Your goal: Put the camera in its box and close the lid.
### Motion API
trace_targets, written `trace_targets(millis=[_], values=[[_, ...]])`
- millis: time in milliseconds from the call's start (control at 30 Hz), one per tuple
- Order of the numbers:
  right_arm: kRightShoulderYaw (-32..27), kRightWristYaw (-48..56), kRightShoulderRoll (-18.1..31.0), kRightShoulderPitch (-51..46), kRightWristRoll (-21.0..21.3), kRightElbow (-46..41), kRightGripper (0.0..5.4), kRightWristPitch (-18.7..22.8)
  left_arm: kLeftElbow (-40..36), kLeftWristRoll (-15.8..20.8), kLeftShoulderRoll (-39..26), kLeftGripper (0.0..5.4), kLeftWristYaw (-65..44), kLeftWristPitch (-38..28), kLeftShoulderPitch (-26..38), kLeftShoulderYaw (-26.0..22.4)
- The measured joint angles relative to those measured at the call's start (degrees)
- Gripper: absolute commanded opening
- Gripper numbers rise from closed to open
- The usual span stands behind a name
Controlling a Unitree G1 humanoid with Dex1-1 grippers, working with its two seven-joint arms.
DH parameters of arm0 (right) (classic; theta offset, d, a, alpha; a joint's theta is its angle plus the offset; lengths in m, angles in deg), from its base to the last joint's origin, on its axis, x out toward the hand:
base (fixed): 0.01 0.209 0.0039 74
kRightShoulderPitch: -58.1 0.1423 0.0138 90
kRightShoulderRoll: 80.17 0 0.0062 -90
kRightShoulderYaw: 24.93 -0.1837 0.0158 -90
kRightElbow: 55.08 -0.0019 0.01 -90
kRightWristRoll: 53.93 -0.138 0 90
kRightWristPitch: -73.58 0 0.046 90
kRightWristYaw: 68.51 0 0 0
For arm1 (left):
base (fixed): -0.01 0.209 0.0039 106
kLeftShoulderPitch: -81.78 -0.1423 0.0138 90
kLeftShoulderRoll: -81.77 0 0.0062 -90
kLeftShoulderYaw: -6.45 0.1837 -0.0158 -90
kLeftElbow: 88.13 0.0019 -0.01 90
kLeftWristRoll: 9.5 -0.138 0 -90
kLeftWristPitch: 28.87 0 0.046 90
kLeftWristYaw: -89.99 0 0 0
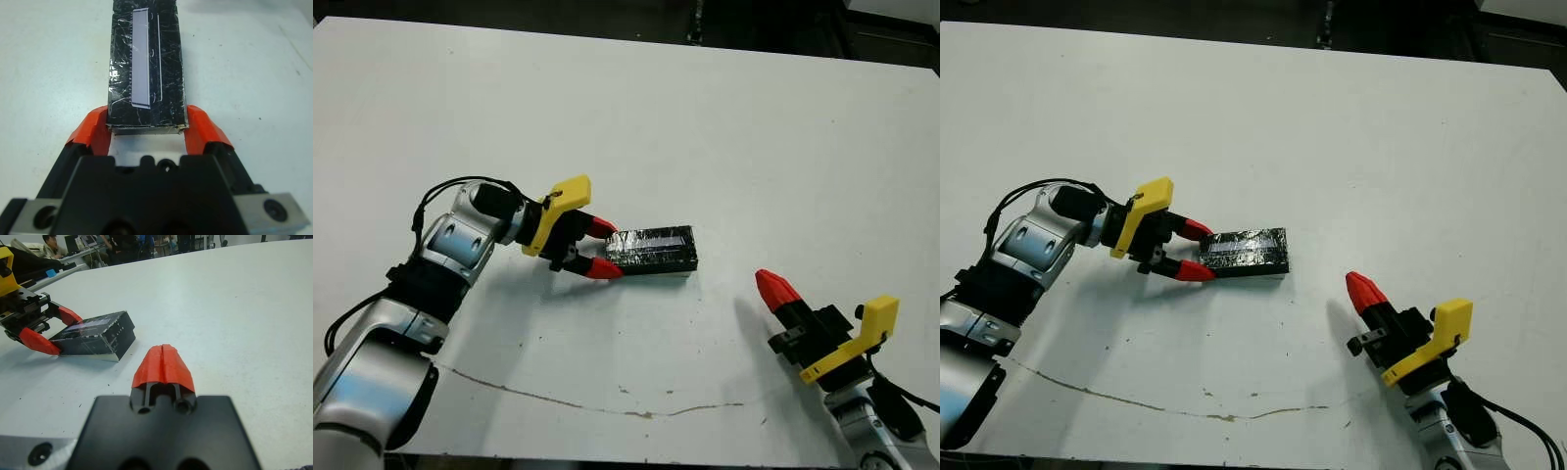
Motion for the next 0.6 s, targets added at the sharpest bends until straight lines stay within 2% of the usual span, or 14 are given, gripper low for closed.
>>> trace_targets(millis=[367,467,600], values=[[-0.1,-0.51,0.0,-0.01,0.46,-0.1,0.0,0.01,-1.36,-2.92,0.39,3.16,0.97,0.12,0.92,1.79],[-0.1,-0.6,-0.01,0.0,0.14,-0.22,0.0,0.04,-1.56,-3.48,1.01,3.61,1.94,0.45,0.89,2.32],[-0.14,-0.6,0.0,-0.08,-0.42,-0.31,0.0,0.18,-0.75,-4.1,3.73,4.2,3.44,-3.96,0.8,3.15]])
